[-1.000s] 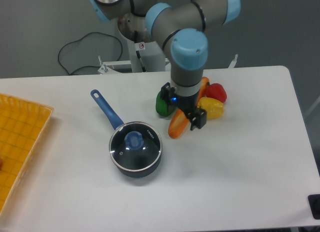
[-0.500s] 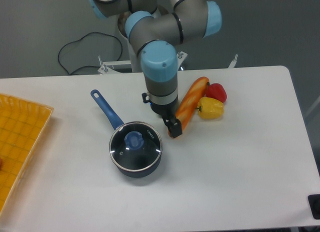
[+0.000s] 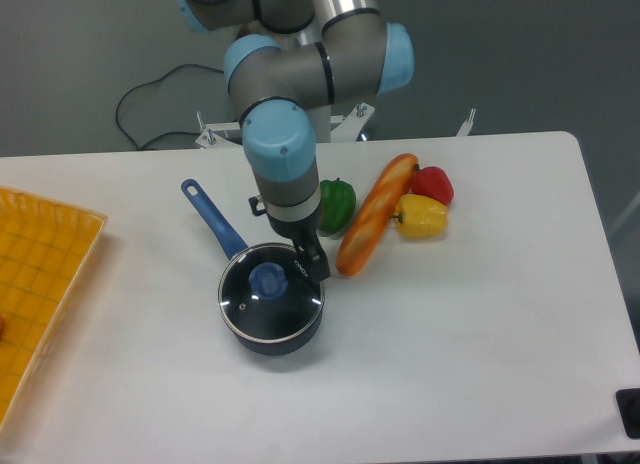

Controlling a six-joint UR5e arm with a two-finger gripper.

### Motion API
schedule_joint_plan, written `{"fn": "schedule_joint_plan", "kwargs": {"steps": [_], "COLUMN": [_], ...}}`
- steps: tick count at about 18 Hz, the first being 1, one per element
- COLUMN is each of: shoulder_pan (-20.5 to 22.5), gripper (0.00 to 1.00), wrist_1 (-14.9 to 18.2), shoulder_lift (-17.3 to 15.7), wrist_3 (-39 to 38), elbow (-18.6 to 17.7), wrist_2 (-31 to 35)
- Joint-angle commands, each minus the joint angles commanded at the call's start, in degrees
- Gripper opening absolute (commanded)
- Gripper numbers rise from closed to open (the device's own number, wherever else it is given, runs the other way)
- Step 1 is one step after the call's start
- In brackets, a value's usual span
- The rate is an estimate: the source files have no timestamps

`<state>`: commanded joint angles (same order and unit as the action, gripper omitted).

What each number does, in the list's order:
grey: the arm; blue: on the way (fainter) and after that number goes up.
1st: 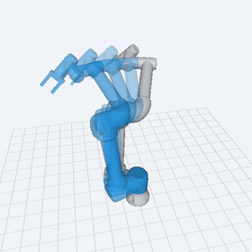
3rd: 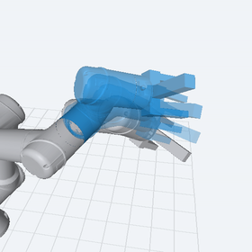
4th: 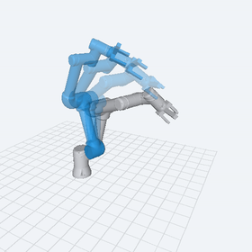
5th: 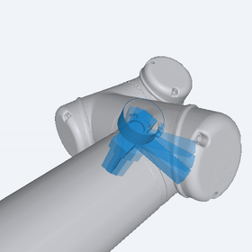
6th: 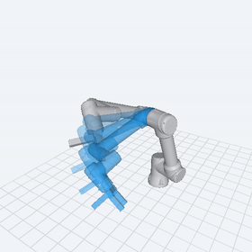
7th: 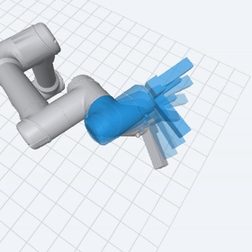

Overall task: Open the lid
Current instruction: 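Lower the gripper onto the blue lid knob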

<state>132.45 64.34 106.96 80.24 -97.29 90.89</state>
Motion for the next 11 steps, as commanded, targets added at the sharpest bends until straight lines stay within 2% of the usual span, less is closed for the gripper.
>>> {"fn": "schedule_joint_plan", "kwargs": {"steps": [5,11], "shoulder_pan": [-0.1,-0.1], "gripper": [0.96,0.96], "wrist_1": [-1.6,-1.6], "shoulder_lift": [0.6,1.6], "wrist_3": [-0.8,-1.2], "elbow": [0.1,0.9], "wrist_2": [-1.6,-1.5]}}
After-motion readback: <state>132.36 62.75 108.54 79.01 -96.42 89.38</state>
